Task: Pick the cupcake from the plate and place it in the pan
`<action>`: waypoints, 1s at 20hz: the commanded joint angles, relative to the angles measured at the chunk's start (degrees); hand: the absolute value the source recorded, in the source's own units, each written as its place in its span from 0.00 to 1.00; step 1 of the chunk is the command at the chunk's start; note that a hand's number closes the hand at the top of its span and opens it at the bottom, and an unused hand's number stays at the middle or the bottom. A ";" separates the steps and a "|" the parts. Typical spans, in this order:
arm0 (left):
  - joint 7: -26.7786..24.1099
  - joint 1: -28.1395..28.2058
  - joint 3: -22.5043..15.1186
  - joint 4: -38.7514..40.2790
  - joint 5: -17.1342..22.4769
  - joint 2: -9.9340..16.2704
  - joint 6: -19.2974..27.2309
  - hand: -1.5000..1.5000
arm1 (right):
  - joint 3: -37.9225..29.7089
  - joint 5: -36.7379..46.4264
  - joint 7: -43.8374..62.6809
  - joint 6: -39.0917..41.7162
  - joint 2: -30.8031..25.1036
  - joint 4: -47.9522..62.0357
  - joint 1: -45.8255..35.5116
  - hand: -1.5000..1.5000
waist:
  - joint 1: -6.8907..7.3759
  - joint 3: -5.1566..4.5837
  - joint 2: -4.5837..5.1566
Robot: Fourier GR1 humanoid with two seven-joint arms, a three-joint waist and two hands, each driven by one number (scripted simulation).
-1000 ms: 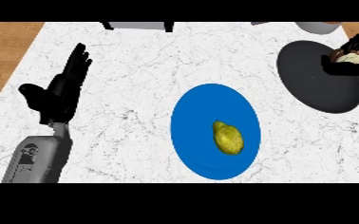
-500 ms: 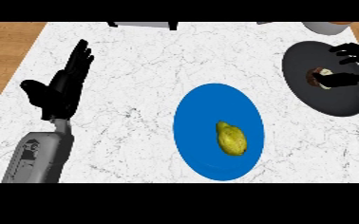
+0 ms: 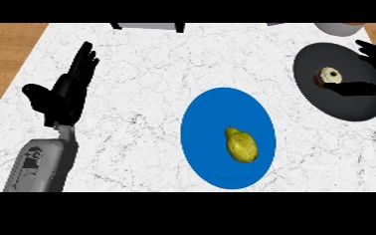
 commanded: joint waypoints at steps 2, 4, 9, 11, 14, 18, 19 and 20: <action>-0.89 2.36 -0.53 -0.38 -0.68 -1.28 1.05 0.50 | -6.89 -7.47 -7.38 2.08 -1.39 -0.33 0.65 0.00 | -1.41 -0.11 -0.68; 0.03 1.61 -0.40 -0.44 -1.86 -0.79 2.09 0.50 | -9.02 -10.04 -10.27 5.18 -1.74 0.73 3.20 0.00 | -2.16 -0.14 -0.88; 1.45 1.76 0.27 -1.29 -1.76 -0.64 2.51 0.50 | -10.02 -13.15 -13.26 22.82 -7.10 2.86 7.24 0.00 | -3.39 -0.28 -1.49; -0.11 4.95 0.20 -1.57 -2.11 -1.15 2.71 0.50 | -10.02 -14.26 -17.56 26.82 -7.91 1.56 10.53 0.00 | -3.83 -0.37 -1.78; -2.64 3.83 4.11 2.25 0.33 2.51 -0.97 0.50 | -9.90 -15.58 -18.83 34.27 -11.57 0.82 14.89 0.00 | -4.83 -0.50 -2.00; 0.35 7.22 1.74 -3.27 -0.30 0.13 -0.10 0.50 | -8.94 -18.38 -18.11 36.97 -12.21 -4.30 18.48 0.00 | -4.75 -0.57 -2.30; 0.15 6.68 2.85 -3.01 0.31 1.07 -0.53 0.50 | -9.45 -19.32 -17.49 39.77 -13.45 -4.91 19.21 0.00 | -5.16 -0.62 -2.44; -0.95 5.33 2.72 -0.67 -0.92 0.48 0.53 0.50 | -9.40 -20.22 -18.87 39.33 -11.77 -6.46 21.57 0.00 | -5.41 -0.62 -2.37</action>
